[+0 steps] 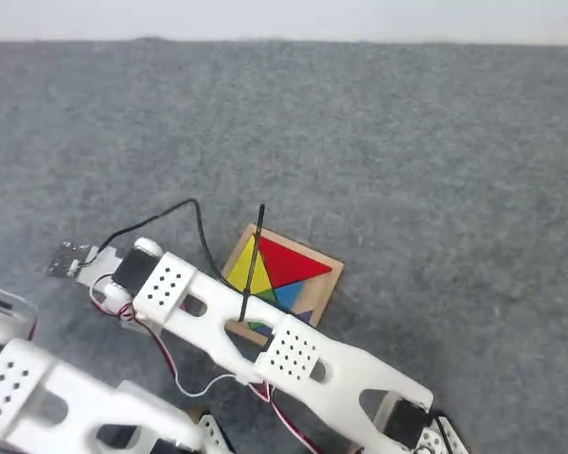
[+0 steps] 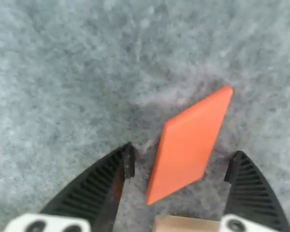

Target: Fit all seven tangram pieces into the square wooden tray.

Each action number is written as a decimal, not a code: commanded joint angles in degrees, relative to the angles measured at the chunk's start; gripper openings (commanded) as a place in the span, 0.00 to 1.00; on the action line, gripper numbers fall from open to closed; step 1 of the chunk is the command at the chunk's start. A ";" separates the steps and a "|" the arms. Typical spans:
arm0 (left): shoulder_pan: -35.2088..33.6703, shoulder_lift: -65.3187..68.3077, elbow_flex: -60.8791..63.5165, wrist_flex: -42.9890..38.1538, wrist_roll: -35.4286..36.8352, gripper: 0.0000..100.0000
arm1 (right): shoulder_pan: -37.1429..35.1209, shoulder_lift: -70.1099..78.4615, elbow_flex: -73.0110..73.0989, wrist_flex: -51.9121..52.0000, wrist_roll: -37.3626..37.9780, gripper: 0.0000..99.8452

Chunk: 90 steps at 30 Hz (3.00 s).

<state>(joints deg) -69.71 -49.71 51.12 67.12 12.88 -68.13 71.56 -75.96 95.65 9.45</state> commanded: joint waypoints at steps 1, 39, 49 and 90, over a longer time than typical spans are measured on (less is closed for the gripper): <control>-0.18 -1.58 -0.22 -0.35 0.44 0.18 | -0.40 0.04 -2.11 0.75 4.13 0.31; -0.09 -1.58 0.31 -0.44 0.35 0.18 | 9.27 -9.89 -9.49 6.99 4.13 0.02; -0.09 -1.58 0.40 -0.44 0.35 0.18 | 23.43 -22.46 -6.42 7.60 -14.15 0.02; 0.35 -1.58 0.22 -0.44 0.79 0.18 | 32.92 -65.01 99.43 -32.92 -45.45 0.02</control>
<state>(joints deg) -69.63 -49.71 52.09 67.12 12.88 -32.18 6.59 24.79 63.56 -34.59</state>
